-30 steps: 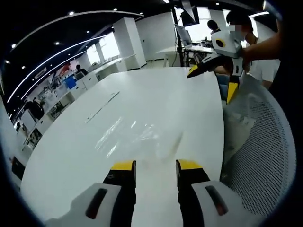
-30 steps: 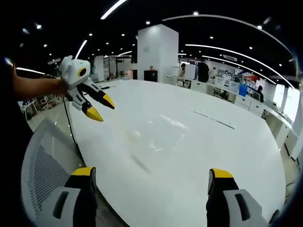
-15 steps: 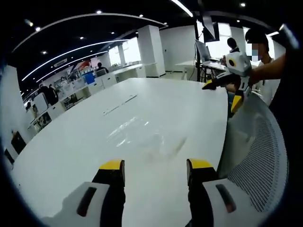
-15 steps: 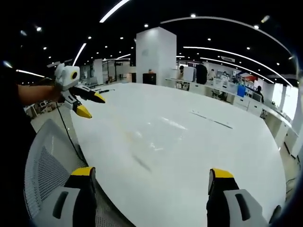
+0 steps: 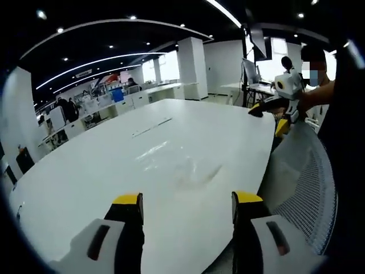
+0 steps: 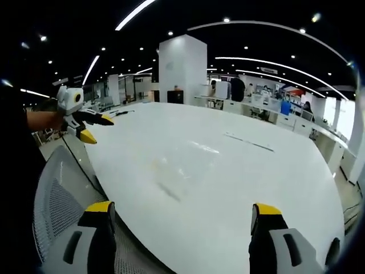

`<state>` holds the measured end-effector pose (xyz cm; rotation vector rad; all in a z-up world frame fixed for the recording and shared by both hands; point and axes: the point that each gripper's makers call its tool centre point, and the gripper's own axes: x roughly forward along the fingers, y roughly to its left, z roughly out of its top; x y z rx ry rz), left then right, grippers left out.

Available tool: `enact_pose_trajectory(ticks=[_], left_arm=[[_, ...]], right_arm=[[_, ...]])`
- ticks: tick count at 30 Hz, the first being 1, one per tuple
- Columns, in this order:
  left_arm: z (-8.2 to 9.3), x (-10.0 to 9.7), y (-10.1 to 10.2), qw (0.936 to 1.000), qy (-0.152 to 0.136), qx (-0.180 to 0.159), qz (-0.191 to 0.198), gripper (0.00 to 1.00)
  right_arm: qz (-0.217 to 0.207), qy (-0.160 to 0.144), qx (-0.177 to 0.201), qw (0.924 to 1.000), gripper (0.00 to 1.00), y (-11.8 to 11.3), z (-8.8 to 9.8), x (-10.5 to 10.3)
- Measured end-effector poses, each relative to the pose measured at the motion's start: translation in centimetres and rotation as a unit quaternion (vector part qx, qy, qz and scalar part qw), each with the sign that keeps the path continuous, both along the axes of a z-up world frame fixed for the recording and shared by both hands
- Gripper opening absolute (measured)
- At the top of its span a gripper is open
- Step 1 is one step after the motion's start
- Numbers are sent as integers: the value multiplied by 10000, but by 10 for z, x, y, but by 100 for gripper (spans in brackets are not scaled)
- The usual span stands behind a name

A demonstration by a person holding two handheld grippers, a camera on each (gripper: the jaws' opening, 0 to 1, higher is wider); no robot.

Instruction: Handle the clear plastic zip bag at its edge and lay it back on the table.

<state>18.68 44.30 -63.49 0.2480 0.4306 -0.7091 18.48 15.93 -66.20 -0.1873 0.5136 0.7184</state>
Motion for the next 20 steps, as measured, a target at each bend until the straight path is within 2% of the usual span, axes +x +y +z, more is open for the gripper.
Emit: enact_pose_trajectory(ticks=[7, 20], left_arm=[[-1, -7, 9, 9995, 32, -84, 292, 67], [-1, -11, 17, 9993, 70, -84, 344, 83]], right_arm=[[-110, 19, -16, 9999, 100, -10, -1, -7], [-158, -4, 30, 9999, 100, -21, -2, -12]])
